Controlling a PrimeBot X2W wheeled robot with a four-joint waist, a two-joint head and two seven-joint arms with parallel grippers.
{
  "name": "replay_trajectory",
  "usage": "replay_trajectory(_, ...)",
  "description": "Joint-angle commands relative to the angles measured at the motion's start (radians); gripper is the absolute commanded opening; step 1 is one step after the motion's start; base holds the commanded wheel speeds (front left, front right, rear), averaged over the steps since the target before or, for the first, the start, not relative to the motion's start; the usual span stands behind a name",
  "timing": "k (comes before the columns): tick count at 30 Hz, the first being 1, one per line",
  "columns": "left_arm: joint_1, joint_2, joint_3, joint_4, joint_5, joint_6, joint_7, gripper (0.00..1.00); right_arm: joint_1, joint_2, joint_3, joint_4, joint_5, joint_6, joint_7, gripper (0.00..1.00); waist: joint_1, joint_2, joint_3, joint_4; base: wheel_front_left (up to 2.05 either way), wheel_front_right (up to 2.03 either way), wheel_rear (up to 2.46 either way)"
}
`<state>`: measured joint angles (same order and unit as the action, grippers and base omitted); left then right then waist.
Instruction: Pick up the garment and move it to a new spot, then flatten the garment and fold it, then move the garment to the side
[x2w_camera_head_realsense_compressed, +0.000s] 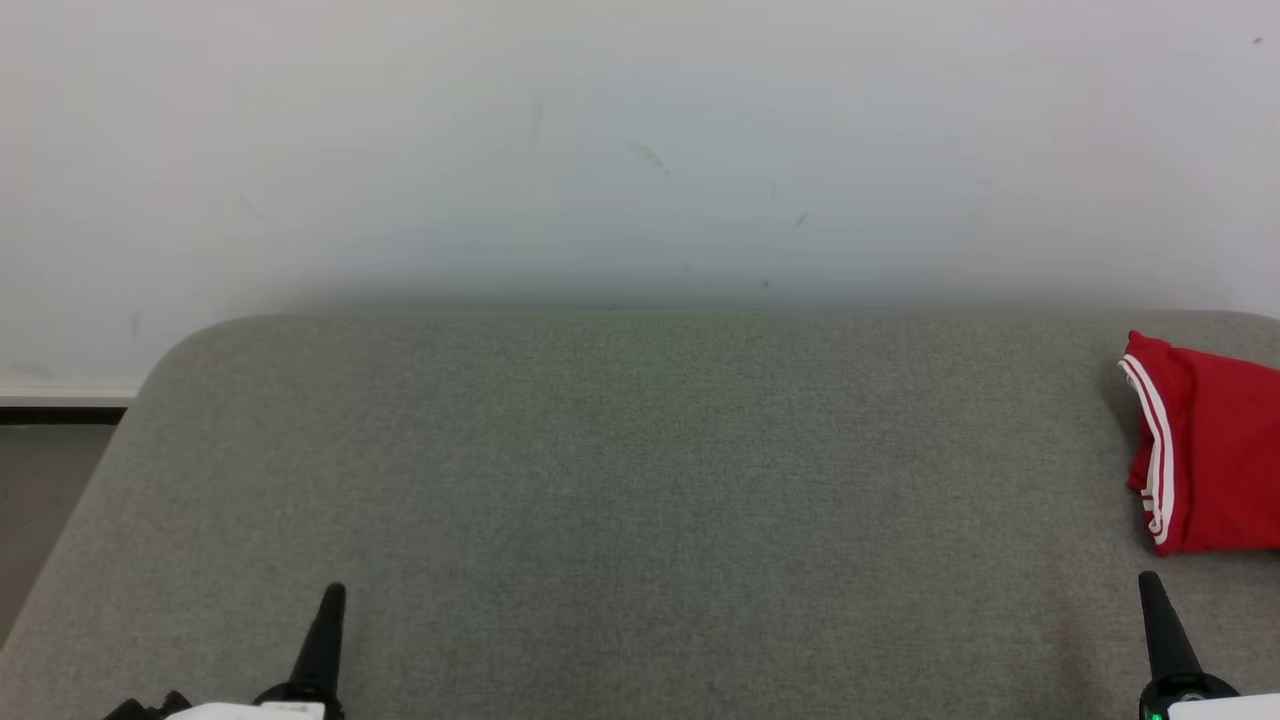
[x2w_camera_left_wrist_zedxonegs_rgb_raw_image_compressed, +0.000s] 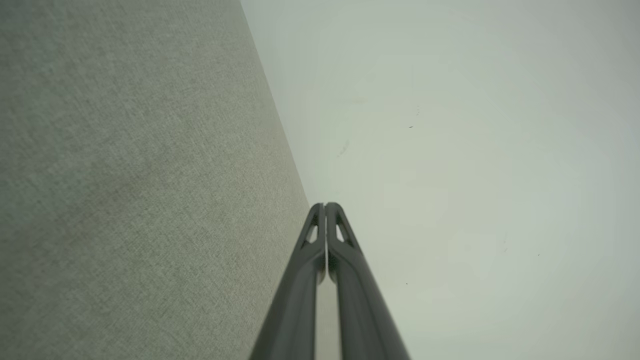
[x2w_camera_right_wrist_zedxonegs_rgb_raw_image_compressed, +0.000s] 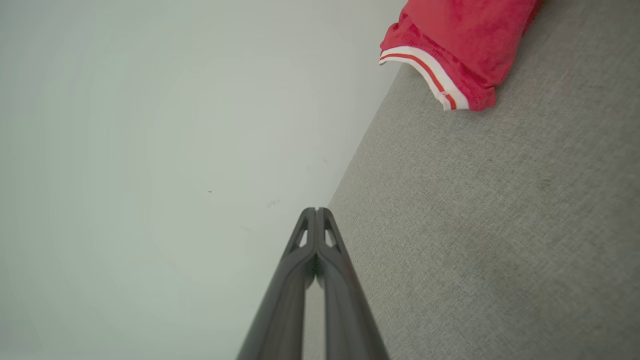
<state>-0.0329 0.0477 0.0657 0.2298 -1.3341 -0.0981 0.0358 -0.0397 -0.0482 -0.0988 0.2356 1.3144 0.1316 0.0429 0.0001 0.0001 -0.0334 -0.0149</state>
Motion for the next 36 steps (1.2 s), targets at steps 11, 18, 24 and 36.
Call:
replay_trajectory(11,-0.040,0.007,0.021,0.004,-0.112,-0.017,0.033,0.00,-0.040,-0.004,-0.009,0.003,0.116,-0.001,0.030,0.00,-0.0001,-0.0001,0.012,0.005,0.00,0.00,0.00)
replay_trajectory(18,-0.054,0.008,0.030,0.007,-0.164,-0.023,0.046,0.00,-0.050,-0.004,-0.011,0.005,0.171,-0.001,0.043,0.00,-0.0001,-0.0001,0.018,0.008,0.00,0.00,0.00)
replay_trajectory(24,-0.062,0.008,0.036,0.010,-0.195,-0.027,0.056,0.00,-0.059,-0.004,-0.013,0.007,0.208,-0.002,0.052,0.00,-0.0001,-0.0001,0.023,0.010,0.00,0.00,0.00)
replay_trajectory(36,-0.082,0.008,0.048,0.016,-0.276,-0.036,0.078,0.00,-0.075,-0.004,-0.018,0.010,0.294,-0.002,0.073,0.00,-0.0001,-0.0001,0.035,0.014,0.00,0.00,0.00)
